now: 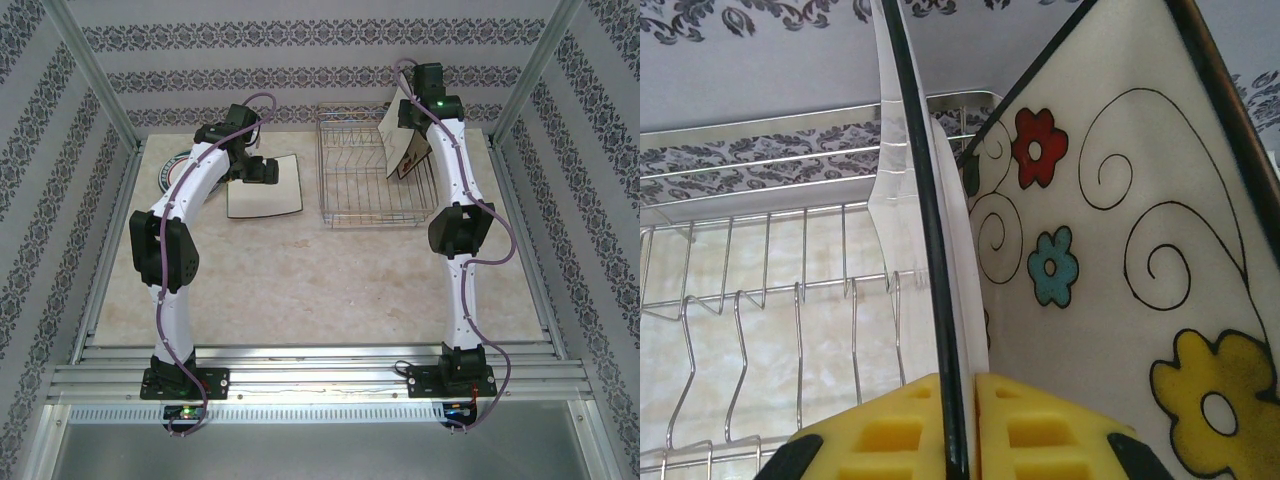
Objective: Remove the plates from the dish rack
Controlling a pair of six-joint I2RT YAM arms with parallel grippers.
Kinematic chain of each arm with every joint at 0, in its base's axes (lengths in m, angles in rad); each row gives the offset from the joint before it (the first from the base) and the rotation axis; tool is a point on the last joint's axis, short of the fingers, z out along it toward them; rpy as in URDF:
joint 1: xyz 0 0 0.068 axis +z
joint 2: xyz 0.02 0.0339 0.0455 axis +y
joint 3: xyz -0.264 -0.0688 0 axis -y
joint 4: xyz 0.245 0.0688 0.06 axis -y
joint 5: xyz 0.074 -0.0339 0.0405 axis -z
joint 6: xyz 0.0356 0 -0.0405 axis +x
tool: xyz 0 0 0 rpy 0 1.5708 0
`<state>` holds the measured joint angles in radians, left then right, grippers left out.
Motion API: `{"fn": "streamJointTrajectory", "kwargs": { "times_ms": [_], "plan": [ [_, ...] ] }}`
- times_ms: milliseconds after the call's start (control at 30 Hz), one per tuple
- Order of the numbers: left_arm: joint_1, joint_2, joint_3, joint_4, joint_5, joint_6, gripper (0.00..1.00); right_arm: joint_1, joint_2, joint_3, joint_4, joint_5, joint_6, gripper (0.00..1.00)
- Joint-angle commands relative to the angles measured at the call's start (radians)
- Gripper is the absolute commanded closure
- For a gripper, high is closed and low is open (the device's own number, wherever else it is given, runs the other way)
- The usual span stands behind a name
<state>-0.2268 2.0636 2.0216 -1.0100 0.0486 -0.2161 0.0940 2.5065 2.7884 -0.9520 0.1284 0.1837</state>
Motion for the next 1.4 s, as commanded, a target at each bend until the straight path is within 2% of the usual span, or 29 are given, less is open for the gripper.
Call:
{"fn": "streamJointTrajectory", "kwargs": {
  "times_ms": [0,533,633,733,867,1067,1167,1367],
  "plan": [
    [0.011,-0.025,0.014,-0.034,-0.010,0.011,0.01,0.025,-0.116,0.030,0.025,0.002,-0.011,1.00],
    [0.011,-0.015,0.021,-0.044,0.016,0.010,0.01,0.028,-0.330,0.031,-0.013,0.112,-0.090,1.00],
    [0.011,-0.014,0.038,-0.056,0.014,0.015,0.01,0.031,-0.372,0.023,-0.048,0.113,-0.085,1.00],
    [0.012,-0.012,0.045,-0.055,0.009,0.014,0.01,0.035,-0.433,-0.027,-0.075,0.046,-0.041,1.00],
    [0.010,-0.013,0.031,-0.045,0.019,0.012,0.01,0.050,-0.591,-0.252,-0.017,-0.114,0.022,1.00],
    [0.008,-0.035,0.021,-0.034,0.023,0.005,0.01,0.039,-0.897,-0.733,0.264,-0.358,0.150,1.00],
    [0.006,-0.076,-0.024,-0.004,0.027,-0.006,0.01,0.014,-0.983,-0.888,0.347,-0.475,0.221,1.00],
    [0.006,-0.153,-0.138,0.043,0.021,-0.015,0.01,-0.013,-1.110,-1.179,0.571,-0.627,0.343,1.00]
  ]
}}
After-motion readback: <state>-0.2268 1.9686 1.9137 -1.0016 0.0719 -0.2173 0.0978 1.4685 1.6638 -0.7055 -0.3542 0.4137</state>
